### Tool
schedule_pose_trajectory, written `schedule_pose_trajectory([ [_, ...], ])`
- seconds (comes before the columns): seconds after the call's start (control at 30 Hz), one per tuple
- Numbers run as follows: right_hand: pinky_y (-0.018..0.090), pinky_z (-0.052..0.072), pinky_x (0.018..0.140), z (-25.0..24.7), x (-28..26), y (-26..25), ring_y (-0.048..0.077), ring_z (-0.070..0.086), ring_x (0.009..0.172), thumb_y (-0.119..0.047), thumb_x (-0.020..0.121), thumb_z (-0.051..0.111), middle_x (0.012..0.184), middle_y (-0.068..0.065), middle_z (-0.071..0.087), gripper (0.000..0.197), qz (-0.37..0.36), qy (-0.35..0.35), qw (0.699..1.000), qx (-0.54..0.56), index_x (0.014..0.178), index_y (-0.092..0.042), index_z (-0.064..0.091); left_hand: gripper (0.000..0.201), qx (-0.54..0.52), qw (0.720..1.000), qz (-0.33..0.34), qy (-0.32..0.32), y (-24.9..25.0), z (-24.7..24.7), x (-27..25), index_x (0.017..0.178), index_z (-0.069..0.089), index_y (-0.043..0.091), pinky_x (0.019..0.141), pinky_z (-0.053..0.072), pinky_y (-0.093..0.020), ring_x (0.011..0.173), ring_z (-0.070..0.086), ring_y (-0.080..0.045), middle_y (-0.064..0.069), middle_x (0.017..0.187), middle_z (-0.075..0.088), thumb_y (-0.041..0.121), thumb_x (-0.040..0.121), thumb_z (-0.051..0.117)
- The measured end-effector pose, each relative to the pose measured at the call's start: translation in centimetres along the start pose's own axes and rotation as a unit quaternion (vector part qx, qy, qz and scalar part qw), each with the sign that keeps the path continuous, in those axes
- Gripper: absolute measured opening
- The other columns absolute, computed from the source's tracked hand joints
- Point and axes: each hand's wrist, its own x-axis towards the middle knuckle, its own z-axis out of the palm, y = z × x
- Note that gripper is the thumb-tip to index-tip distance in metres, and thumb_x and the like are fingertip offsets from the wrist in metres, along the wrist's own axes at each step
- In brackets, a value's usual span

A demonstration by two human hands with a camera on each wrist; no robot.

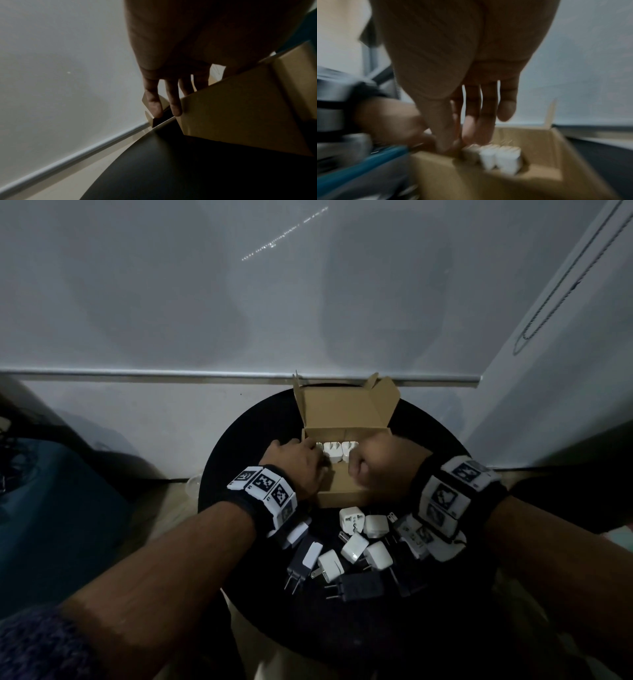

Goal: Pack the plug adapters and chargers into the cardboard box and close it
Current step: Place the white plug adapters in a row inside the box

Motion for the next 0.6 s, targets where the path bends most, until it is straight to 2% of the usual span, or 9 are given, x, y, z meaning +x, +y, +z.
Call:
schedule_pose_trajectory([
  [0.03, 0.034, 0.055, 0.076, 0.4, -1.1, -0.7, 0.023, 0.066, 0.083, -0.024, 0.075, 0.049, 0.086, 0.002, 0.072, 0.02, -0.022, -0.023, 0.999, 0.0, 0.074, -0.02, 0.068, 0.045, -0.011, 1.0, -0.005, 0.014, 0.0, -0.1, 0.0, 0.133, 0.053, 0.024, 0.094, 0.039, -0.043, 0.123, 0.052, -0.022, 0.001, 0.136, 0.05, 0.045, 0.098, 0.034],
  [0.07, 0.034, 0.054, 0.08, 1.0, -2.0, -1.2, 0.022, 0.065, 0.088, -0.027, 0.078, 0.056, 0.092, 0.001, 0.071, 0.015, -0.037, -0.061, 0.997, -0.009, 0.082, -0.02, 0.069, 0.045, -0.025, 0.999, -0.01, 0.023, 0.0, -0.2, 0.1, 0.134, 0.052, 0.023, 0.094, 0.04, -0.043, 0.123, 0.051, -0.022, 0.002, 0.139, 0.048, 0.043, 0.098, 0.035],
  [0.1, 0.035, 0.053, 0.084, 1.5, -2.7, -1.7, 0.022, 0.063, 0.094, -0.031, 0.082, 0.062, 0.101, 0.002, 0.068, 0.018, -0.032, -0.104, 0.993, -0.033, 0.093, -0.019, 0.068, 0.045, -0.038, 0.999, -0.016, 0.029, 0.0, -0.4, 0.0, 0.136, 0.051, 0.023, 0.095, 0.04, -0.043, 0.125, 0.05, -0.022, 0.002, 0.142, 0.046, 0.041, 0.098, 0.037],
  [0.17, 0.036, 0.052, 0.084, 2.8, -3.3, -2.2, 0.027, 0.063, 0.1, -0.038, 0.086, 0.062, 0.114, 0.007, 0.062, 0.034, -0.008, -0.142, 0.986, -0.086, 0.112, -0.017, 0.063, 0.046, -0.051, 0.998, -0.028, 0.03, -0.1, -0.8, -0.1, 0.139, 0.048, 0.024, 0.098, 0.039, -0.044, 0.128, 0.047, -0.021, 0.003, 0.147, 0.043, 0.041, 0.098, 0.039],
  [0.23, 0.033, 0.049, 0.077, 3.8, -3.3, -2.6, 0.031, 0.063, 0.099, -0.041, 0.089, 0.059, 0.114, 0.012, 0.061, 0.039, 0.006, -0.129, 0.986, -0.102, 0.115, -0.012, 0.061, 0.048, -0.05, 0.998, -0.04, 0.02, -0.3, -1.2, -0.4, 0.141, 0.047, 0.024, 0.1, 0.039, -0.046, 0.131, 0.046, -0.022, 0.004, 0.151, 0.04, 0.042, 0.097, 0.041],
  [0.3, 0.034, 0.046, 0.072, 4.6, -3.3, -3.0, 0.033, 0.064, 0.097, -0.042, 0.09, 0.056, 0.108, 0.013, 0.063, 0.04, 0.011, -0.114, 0.99, -0.087, 0.112, -0.008, 0.06, 0.048, -0.05, 0.998, -0.048, 0.004, -0.5, -1.6, -0.9, 0.139, 0.049, 0.024, 0.101, 0.038, -0.047, 0.131, 0.047, -0.023, 0.005, 0.152, 0.041, 0.044, 0.096, 0.041],
  [0.43, 0.032, 0.04, 0.067, 5.1, -3.5, -3.5, 0.034, 0.063, 0.096, -0.032, 0.092, 0.051, 0.106, 0.014, 0.064, 0.029, 0.02, -0.067, 0.994, -0.087, 0.11, -0.009, 0.057, 0.051, -0.043, 0.998, -0.046, -0.018, -1.1, -2.3, -1.8, 0.139, 0.05, 0.028, 0.104, 0.039, -0.047, 0.131, 0.049, -0.022, 0.009, 0.153, 0.042, 0.05, 0.093, 0.045],
  [0.5, 0.032, 0.043, 0.068, 5.0, -3.6, -3.6, 0.034, 0.064, 0.096, -0.029, 0.088, 0.053, 0.106, 0.013, 0.065, 0.03, 0.026, -0.046, 0.996, -0.068, 0.111, -0.01, 0.059, 0.061, -0.036, 0.997, -0.048, -0.038, -1.3, -2.5, -2.0, 0.143, 0.046, 0.033, 0.105, 0.037, -0.045, 0.134, 0.047, -0.019, 0.013, 0.156, 0.037, 0.06, 0.089, 0.05],
  [0.6, 0.034, 0.051, 0.076, 4.4, -4.0, -3.6, 0.03, 0.064, 0.097, -0.033, 0.082, 0.058, 0.106, 0.009, 0.064, 0.036, 0.027, -0.011, 1.0, 0.007, 0.114, -0.017, 0.061, 0.075, -0.035, 0.996, -0.053, -0.067, -1.4, -2.8, -1.9, 0.147, 0.038, 0.04, 0.108, 0.035, -0.044, 0.139, 0.041, -0.018, 0.015, 0.16, 0.027, 0.071, 0.081, 0.055],
])
